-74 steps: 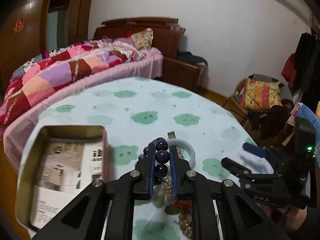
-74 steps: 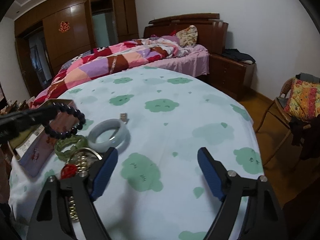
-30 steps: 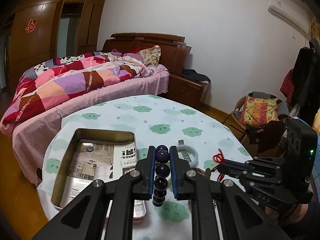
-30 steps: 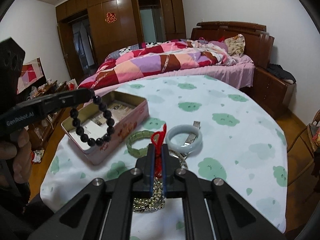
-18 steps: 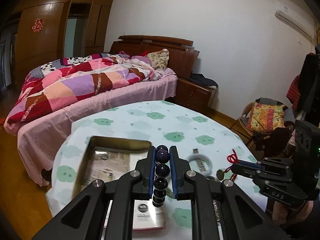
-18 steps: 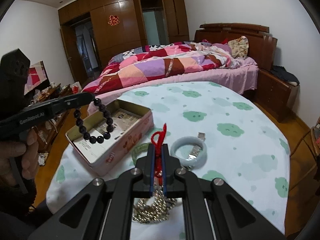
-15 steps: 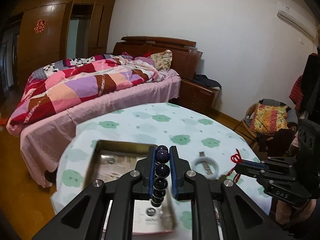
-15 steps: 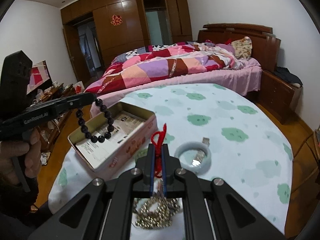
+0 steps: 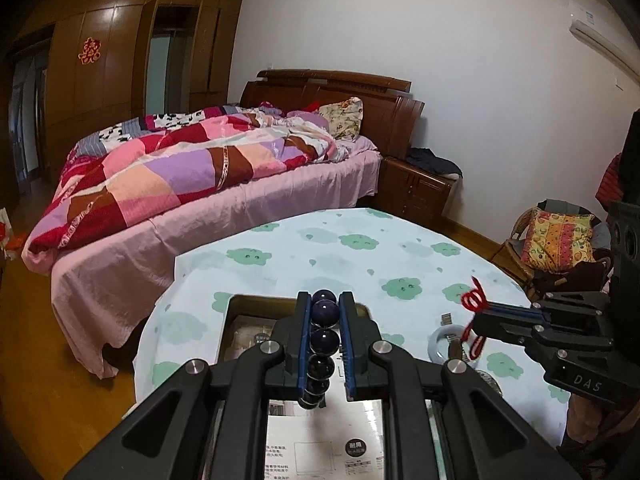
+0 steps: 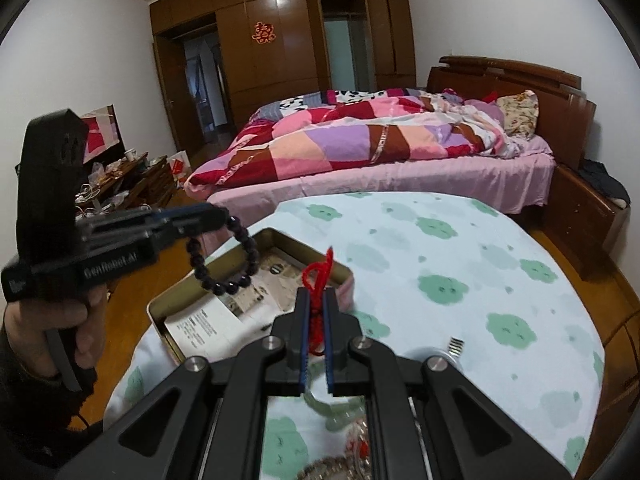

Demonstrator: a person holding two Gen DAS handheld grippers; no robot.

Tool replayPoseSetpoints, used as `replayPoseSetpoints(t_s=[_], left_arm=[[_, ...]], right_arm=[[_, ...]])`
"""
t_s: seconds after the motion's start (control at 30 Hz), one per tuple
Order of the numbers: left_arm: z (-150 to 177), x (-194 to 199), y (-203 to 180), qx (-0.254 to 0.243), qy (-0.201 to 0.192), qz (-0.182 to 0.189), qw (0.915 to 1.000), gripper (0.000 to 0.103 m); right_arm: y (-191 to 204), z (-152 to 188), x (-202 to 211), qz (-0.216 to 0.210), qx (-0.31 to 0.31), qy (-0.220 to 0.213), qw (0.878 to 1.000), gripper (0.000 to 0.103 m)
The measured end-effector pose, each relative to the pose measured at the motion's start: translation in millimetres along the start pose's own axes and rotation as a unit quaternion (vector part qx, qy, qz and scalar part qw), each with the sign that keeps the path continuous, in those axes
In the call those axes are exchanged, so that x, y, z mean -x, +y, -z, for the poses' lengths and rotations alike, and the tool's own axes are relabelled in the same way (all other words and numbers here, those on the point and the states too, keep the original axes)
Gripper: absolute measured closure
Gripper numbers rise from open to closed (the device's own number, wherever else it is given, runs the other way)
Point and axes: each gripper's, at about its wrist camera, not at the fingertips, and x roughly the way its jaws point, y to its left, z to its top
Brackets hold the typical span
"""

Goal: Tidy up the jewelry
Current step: 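Carry both items into the tin box and open both tools to release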

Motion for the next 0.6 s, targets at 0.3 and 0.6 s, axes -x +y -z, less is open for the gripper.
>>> replayPoseSetpoints(t_s=[0.3,0.6], left_arm=[[1.6,-16.1,19.0,0.008,0.01,-0.013,0.9998,0.09],[8.1,-30.4,27.7,0.008,0.028,-0.026,0.9992,0.09]], right_arm=[[15.4,-18.4,-40.9,-0.007,0.02,0.016,1.0,0.095],[20.5,-16.6,-72.8,-0.004,0.019,0.038,0.999,0.095]])
